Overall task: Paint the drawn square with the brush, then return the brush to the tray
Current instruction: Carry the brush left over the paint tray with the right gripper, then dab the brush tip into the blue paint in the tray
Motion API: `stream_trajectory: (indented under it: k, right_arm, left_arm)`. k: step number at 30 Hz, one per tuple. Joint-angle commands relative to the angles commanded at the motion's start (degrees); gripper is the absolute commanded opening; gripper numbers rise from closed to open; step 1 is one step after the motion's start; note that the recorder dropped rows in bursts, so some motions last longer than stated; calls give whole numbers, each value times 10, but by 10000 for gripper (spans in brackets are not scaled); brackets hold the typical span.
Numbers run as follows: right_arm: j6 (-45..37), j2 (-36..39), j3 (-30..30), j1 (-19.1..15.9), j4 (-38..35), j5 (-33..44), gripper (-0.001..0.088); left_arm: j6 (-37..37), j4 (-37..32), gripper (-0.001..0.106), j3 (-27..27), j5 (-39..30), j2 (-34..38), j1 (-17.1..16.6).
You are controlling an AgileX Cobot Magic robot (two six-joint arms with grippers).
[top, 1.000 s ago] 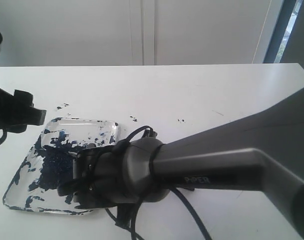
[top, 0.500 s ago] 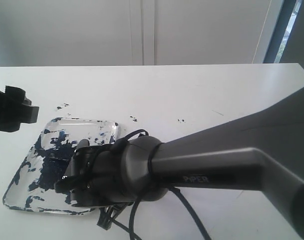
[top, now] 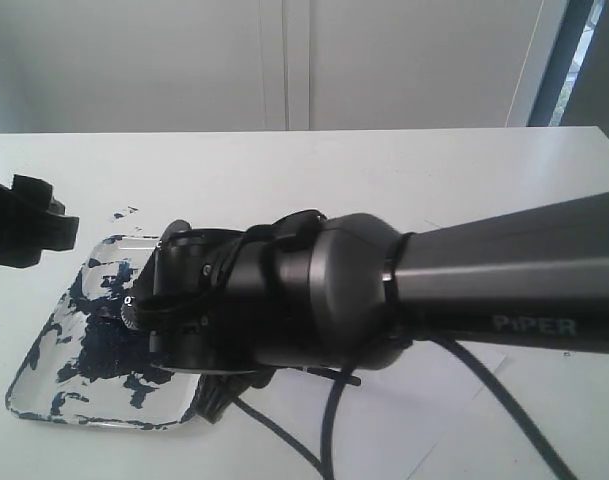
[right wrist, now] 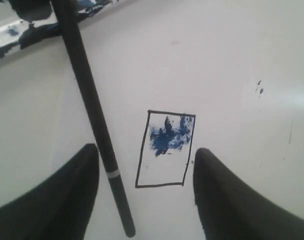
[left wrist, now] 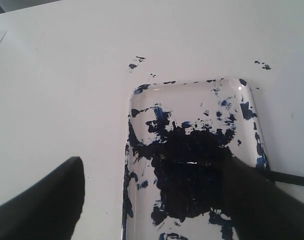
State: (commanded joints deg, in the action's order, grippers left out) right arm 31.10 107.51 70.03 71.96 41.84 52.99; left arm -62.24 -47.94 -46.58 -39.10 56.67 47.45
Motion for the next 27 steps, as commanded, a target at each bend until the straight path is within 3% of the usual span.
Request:
stream_trajectory:
  k: [6, 14, 21, 27]
  right_arm:
    - [37, 6, -62, -30, 4, -59, 542]
    - [51, 14, -100, -66, 1, -125, 531]
    - [51, 15, -115, -83, 3, -176, 319]
    - [51, 21, -115, -87, 3, -205, 261]
  left_arm:
    - [19, 19, 779, 14, -4, 0, 0]
    - [19, 26, 779, 19, -5, 0, 0]
    - [20, 26, 779, 19, -5, 0, 0]
    - [20, 27, 779, 19, -5, 0, 0]
